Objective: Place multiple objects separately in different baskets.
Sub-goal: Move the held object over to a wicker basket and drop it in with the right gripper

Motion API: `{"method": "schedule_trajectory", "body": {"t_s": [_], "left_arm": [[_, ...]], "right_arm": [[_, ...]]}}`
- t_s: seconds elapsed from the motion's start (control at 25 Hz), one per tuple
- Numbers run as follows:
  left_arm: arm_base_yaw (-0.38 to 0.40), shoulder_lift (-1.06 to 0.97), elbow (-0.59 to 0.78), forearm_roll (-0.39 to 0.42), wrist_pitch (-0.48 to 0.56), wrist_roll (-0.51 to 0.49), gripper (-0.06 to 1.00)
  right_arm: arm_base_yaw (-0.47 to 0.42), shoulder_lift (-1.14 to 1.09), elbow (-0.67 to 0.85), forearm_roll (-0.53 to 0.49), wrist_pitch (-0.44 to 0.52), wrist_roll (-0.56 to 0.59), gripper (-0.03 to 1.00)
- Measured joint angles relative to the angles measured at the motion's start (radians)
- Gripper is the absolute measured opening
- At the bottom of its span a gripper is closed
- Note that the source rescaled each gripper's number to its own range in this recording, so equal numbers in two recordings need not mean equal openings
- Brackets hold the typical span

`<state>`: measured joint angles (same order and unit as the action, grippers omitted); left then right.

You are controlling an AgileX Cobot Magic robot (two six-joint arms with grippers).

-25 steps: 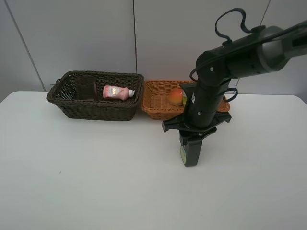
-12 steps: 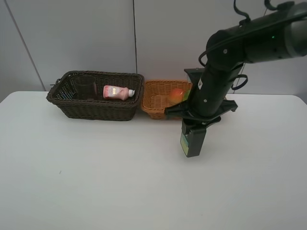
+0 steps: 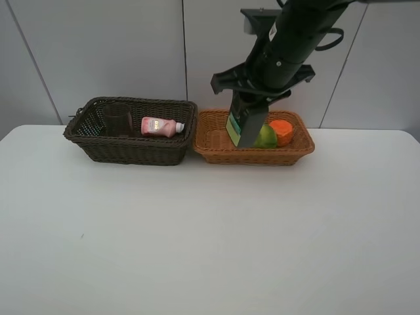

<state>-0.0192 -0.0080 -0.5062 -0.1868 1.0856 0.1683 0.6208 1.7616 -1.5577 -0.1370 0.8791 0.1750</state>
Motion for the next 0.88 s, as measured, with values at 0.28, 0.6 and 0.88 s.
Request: {"method": "schedule_trajectory", "body": {"t_s": [0.28, 0.6, 0.88], "left_arm": [[0.0, 0.0, 0.0, 0.0, 0.0, 0.0, 0.94], [0.0, 0.0, 0.0, 0.0, 0.0, 0.0, 0.94], [0.0, 0.0, 0.0, 0.0, 0.0, 0.0, 0.94]], "right_arm": [[0.0, 0.015, -0.038, 0.137, -0.301, -0.221, 0.0], [0.0, 0.155, -0.038, 0.291, -0.615, -0.359, 0.0], [0.023, 0.263, -0.038, 0.305, -0.785, -0.377, 0.0]]}}
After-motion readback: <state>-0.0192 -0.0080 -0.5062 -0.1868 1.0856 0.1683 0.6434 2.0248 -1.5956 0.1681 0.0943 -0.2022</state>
